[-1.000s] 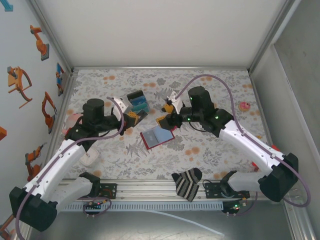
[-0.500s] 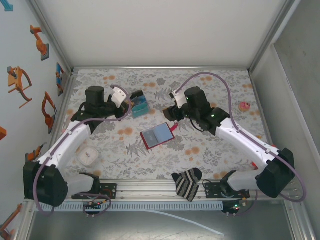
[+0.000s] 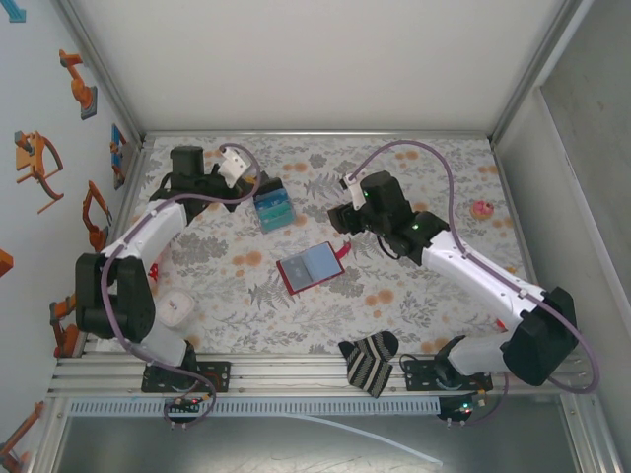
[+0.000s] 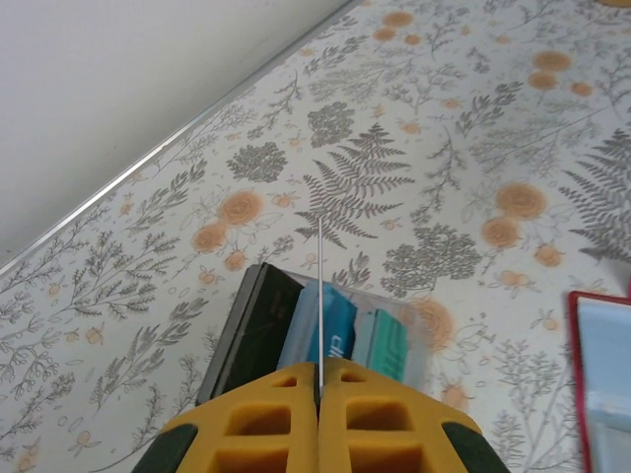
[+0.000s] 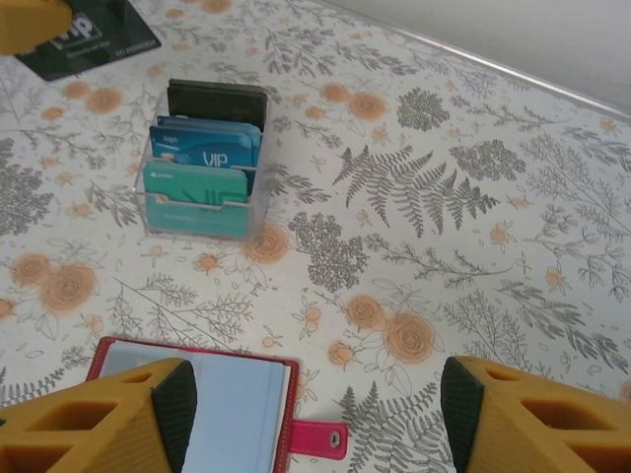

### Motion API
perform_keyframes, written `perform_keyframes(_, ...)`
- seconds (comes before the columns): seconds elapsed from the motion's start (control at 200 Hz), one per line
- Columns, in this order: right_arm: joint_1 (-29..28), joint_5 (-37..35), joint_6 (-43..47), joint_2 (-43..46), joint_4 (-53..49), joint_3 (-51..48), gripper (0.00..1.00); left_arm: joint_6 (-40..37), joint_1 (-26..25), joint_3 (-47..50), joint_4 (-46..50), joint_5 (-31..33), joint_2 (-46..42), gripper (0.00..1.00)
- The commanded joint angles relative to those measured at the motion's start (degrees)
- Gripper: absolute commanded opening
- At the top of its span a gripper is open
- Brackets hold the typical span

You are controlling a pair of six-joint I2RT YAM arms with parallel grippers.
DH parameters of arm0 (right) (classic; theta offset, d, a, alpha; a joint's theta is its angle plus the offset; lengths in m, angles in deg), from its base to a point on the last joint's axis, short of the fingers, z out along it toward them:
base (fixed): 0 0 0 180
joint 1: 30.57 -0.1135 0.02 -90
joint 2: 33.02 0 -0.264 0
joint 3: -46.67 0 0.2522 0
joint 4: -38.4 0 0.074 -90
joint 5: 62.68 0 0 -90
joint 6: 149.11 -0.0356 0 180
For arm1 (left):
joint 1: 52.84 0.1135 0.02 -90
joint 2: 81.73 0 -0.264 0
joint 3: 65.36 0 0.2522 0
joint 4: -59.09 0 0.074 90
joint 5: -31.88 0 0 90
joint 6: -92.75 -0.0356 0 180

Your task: Take the credit cards out of the card holder

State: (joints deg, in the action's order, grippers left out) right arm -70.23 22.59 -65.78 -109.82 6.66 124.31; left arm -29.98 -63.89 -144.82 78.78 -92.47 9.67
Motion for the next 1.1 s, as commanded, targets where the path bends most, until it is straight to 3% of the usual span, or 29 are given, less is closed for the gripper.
perform_keyframes(0.0,-0.07,-2.38,-1.66,-1.31,-1.19,0.12,0.66,-4.82,0.5,-3.93,0.39,-3.19,3.25,0.0)
perform_keyframes(0.581,-0.07,-2.82,-3.43,-3.88,-0.66,0.38,0.66,-11.93,0.24,-19.73,7.4,-6.45,21.7,0.0)
perform_keyframes(1.097,-0.07,-3.29,-3.63,-5.97,-1.01,1.38,0.66,-19.0,-0.07,-23.85,15.69,-6.83,26.62,0.0)
